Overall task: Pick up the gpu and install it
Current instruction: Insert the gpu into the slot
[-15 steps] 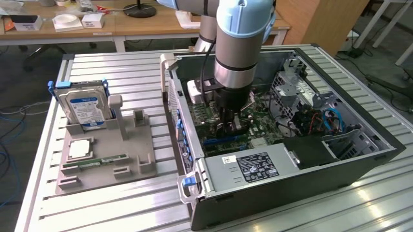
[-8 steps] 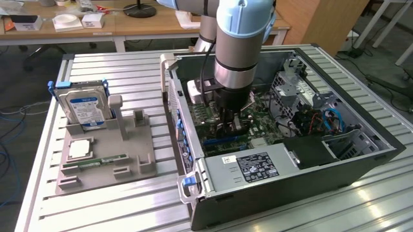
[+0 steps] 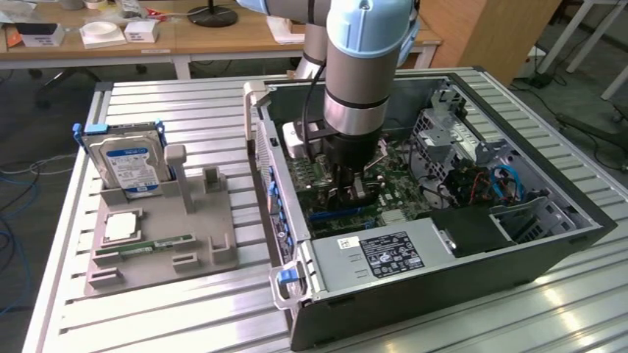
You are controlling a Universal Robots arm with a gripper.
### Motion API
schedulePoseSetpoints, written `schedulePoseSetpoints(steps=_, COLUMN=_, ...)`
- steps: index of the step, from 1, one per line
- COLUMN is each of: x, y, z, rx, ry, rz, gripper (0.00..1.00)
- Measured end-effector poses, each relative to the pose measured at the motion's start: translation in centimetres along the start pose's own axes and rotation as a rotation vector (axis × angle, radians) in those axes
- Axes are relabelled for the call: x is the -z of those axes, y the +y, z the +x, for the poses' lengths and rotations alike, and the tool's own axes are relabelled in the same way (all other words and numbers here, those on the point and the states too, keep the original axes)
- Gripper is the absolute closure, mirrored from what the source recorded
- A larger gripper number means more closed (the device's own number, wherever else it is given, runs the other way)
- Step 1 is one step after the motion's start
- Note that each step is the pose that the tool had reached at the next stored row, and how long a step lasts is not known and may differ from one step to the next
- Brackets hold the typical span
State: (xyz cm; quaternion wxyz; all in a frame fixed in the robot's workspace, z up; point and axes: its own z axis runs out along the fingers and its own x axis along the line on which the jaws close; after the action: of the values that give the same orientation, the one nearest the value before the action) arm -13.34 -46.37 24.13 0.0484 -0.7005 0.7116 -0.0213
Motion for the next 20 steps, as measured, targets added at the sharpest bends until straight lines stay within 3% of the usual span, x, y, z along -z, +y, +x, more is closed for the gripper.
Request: schedulePoseSetpoints(steps=20, x=-0.03, y=-0.34, z=0.13, rx=-0.023, ry=0.0023, rz=0.0003, gripper=0.73)
